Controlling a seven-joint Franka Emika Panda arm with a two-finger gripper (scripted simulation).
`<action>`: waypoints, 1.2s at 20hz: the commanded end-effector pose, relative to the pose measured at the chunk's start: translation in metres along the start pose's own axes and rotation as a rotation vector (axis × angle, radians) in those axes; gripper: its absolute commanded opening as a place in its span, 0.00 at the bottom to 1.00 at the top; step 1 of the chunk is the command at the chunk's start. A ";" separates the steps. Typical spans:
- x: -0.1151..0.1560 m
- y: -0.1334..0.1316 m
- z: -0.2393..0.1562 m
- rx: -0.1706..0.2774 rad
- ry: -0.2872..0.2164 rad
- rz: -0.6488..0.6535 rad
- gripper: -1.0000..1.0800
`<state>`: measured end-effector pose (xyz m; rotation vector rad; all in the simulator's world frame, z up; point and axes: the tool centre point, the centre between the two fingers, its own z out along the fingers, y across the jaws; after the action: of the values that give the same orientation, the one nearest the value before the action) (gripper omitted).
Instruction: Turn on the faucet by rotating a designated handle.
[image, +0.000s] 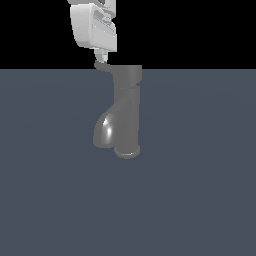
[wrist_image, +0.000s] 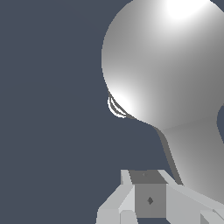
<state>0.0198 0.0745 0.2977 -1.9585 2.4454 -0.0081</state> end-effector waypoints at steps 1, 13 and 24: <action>-0.006 0.015 0.000 -0.009 0.004 -0.008 0.00; 0.003 0.036 0.000 -0.004 0.001 -0.003 0.00; 0.017 0.066 -0.001 -0.007 0.002 -0.006 0.00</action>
<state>-0.0428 0.0809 0.2975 -1.9811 2.4288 -0.0021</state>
